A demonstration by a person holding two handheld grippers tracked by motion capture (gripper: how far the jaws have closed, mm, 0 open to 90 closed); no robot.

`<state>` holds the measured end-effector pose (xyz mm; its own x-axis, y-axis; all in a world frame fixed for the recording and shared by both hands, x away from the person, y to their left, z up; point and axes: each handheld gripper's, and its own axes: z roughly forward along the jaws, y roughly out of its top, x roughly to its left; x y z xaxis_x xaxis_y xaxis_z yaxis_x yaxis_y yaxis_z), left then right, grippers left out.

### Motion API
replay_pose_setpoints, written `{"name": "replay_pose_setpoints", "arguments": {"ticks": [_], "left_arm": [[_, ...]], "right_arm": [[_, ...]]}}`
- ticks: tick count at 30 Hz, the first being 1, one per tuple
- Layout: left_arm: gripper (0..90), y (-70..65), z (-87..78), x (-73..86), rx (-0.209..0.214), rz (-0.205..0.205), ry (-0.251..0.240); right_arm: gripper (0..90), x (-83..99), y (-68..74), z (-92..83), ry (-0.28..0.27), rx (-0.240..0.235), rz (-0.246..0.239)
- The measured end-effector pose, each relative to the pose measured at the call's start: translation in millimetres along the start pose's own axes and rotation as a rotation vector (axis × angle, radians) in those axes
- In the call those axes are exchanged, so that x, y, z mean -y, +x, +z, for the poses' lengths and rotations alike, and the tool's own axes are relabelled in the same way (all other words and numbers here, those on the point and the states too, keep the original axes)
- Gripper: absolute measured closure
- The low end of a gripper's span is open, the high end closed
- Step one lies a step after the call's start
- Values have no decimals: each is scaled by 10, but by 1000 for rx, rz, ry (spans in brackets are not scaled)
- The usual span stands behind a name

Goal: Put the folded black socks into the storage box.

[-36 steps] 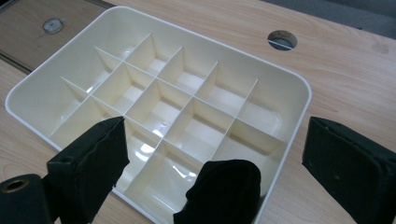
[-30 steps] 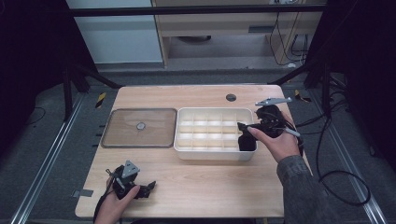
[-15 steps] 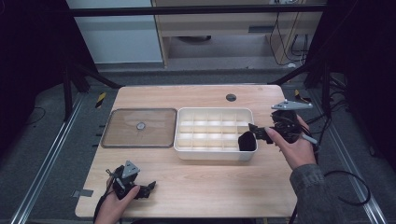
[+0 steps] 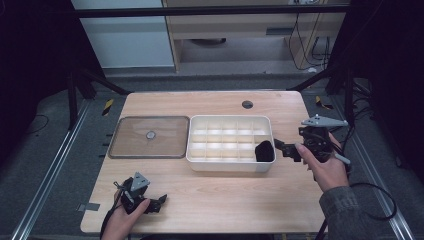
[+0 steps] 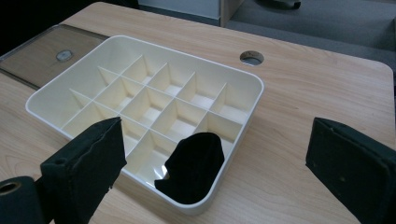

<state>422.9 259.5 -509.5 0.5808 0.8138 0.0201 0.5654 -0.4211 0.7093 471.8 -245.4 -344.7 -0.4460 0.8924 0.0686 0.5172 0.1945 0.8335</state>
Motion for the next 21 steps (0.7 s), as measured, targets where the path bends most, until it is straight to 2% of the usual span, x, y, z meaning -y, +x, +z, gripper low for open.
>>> {"name": "replay_pose_setpoints", "arguments": {"ticks": [3, 8, 17, 21], "left_arm": [[0, 0, 0, 0, 0, 0, 0], [0, -1, 0, 0, 1, 0, 0], [0, -4, -1, 1, 1, 4, 0], [0, -4, -1, 1, 1, 4, 1]], "right_arm": [[49, 68, -18, -4, -2, -4, 9], [52, 200, -43, -5, 11, 1, 52], [52, 493, -61, 51, 35, 0, 70], [55, 614, -70, 83, 47, 14, 62]]}}
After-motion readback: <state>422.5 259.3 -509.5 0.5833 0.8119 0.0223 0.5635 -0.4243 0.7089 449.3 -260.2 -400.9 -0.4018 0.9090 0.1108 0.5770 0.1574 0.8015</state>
